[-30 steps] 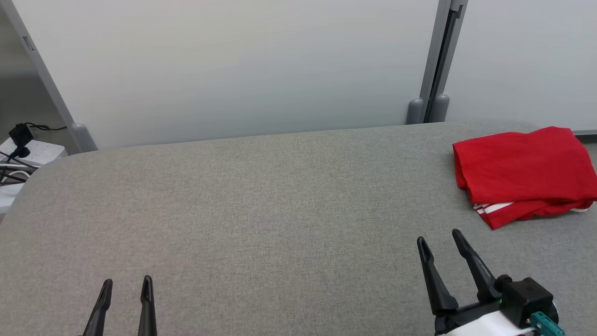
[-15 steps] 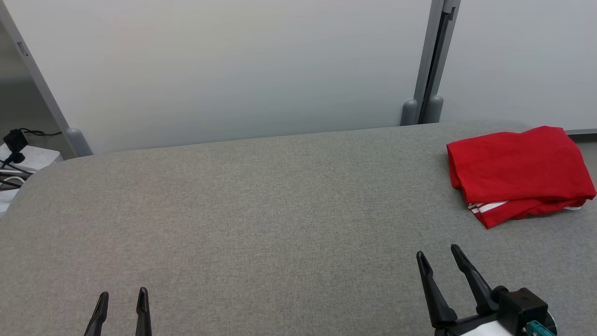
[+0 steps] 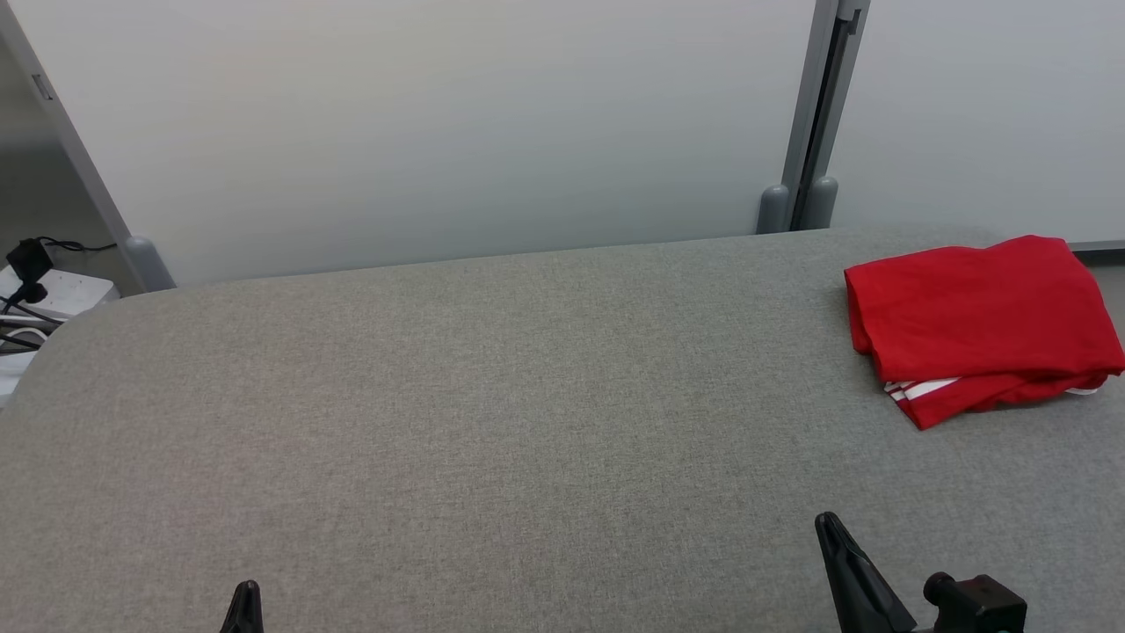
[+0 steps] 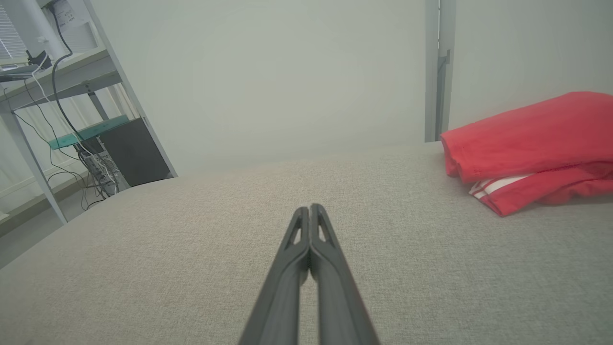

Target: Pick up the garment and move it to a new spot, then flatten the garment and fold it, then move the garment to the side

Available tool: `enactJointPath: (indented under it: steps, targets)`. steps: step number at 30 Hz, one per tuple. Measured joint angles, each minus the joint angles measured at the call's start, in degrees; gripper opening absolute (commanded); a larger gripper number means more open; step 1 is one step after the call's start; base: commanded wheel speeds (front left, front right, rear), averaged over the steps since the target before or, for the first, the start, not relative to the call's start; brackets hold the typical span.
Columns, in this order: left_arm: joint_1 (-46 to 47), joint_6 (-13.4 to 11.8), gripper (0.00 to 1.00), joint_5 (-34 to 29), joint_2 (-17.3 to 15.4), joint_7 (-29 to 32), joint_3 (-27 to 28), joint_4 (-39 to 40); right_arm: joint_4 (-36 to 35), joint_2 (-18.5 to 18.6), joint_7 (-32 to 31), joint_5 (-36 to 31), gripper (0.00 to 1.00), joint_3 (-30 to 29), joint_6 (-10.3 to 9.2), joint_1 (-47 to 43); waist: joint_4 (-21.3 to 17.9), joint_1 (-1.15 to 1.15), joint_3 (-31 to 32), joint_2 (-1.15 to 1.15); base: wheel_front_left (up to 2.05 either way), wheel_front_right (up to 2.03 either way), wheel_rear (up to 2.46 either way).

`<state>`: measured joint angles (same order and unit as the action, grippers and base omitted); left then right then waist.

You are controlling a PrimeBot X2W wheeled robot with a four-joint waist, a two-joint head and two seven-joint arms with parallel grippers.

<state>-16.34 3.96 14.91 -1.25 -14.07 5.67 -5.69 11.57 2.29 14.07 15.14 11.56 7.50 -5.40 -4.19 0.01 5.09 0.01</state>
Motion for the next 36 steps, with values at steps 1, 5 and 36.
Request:
enactJointPath:
  steps: [1,5,36]
  targets:
    - [0.0,0.0,0.00,0.7,0.0,0.0,0.0,-0.1,0.0,0.0,0.0,0.8,0.00,0.0,0.00,0.0,0.1,0.01,0.0,0.00,0.00,0.00,0.00]
    - [0.1,0.0,0.00,3.3,0.0,0.7,0.0,-0.3,0.0,0.0,-0.7,3.4,0.00,-0.3,0.00,0.1,0.2,0.02,-0.2,0.00,0.00,0.00,0.00]
    - [4.4,0.6,0.00,23.5,-0.1,6.0,-0.3,-2.7,0.7,0.7,-4.9,24.6,0.00,-4.1,0.00,1.9,1.3,0.00,-1.6,0.00,0.00,0.00,0.00]
